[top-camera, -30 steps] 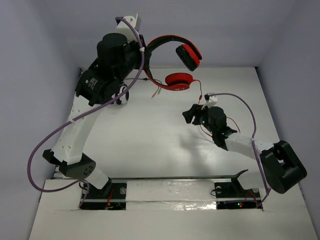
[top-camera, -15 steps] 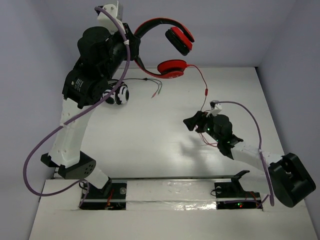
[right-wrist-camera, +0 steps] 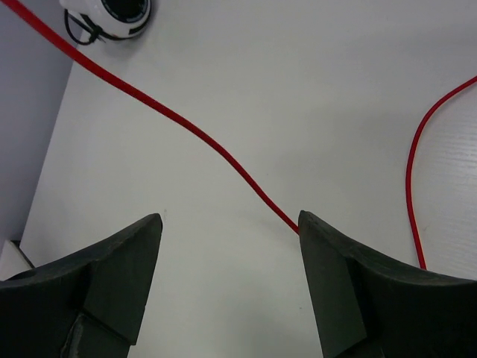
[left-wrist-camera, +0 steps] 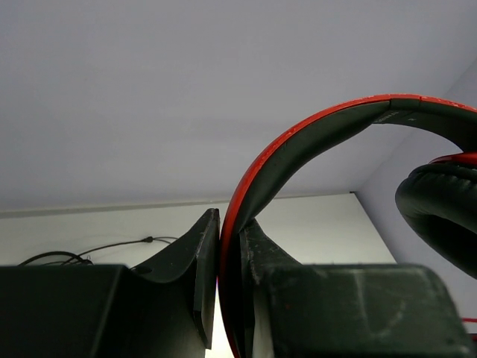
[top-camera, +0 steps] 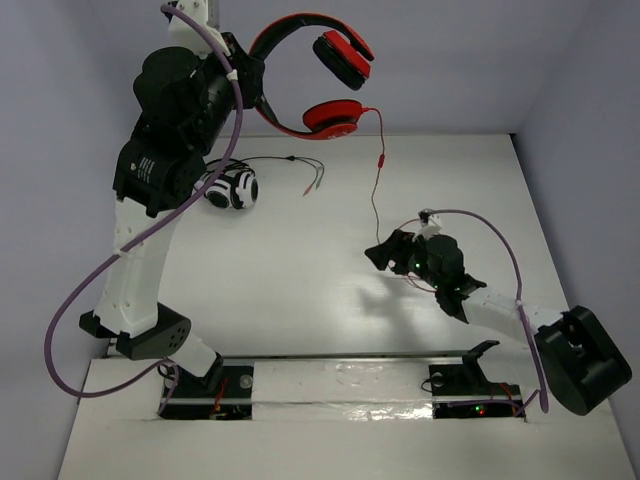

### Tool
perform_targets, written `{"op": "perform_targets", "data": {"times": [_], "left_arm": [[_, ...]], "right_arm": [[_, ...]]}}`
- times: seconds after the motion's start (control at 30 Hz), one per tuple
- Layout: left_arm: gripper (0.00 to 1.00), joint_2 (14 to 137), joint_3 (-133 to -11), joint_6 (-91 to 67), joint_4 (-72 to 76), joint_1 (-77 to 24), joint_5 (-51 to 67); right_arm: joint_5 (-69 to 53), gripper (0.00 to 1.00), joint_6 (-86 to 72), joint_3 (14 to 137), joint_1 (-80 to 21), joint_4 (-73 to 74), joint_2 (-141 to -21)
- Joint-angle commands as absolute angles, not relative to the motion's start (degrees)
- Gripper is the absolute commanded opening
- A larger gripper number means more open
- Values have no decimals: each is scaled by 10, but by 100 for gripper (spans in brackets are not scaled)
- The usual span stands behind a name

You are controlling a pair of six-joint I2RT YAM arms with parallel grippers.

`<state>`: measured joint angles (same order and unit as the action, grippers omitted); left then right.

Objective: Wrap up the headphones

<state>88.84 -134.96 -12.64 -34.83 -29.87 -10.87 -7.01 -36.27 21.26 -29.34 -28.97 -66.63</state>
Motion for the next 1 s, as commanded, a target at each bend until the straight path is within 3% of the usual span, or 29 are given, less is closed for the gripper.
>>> {"op": "perform_targets", "data": {"times": [0.0, 0.2, 0.6, 0.63, 0.67, 0.7, 0.8, 0.83, 0.97], "left_arm": [[0, 841, -1336, -157, -266, -295, -93], [0, 838, -1345, -156, -272, -295, -85], [0, 839, -1332, -161, -265, -295, -83], [0, 840, -1331, -161, -265, -295, -83], [0, 842, -1329, -161, -265, -295, -84], [0, 844, -1326, -159, -265, -295, -94], [0, 853, -1303, -150, -265, -295, -125], [0, 855, -1290, -149, -260, -295, -130], [0, 860, -1183, -158, -208, -295, -151]], "right_arm": [[-94, 80, -356, 236, -296, -335, -698], [-66, 82, -343, 258, -296, -330, -717], [-76, 74, -357, 267, -296, -321, -766], [-80, 71, -358, 266, -296, -320, -769], [-83, 62, -364, 267, -296, -313, -770], [-85, 36, -369, 266, -296, -309, -766], [-91, 4, -389, 255, -296, -280, -729], [-82, 0, -392, 254, -301, -262, -716], [-50, 0, -380, 285, -301, -107, -642]]}}
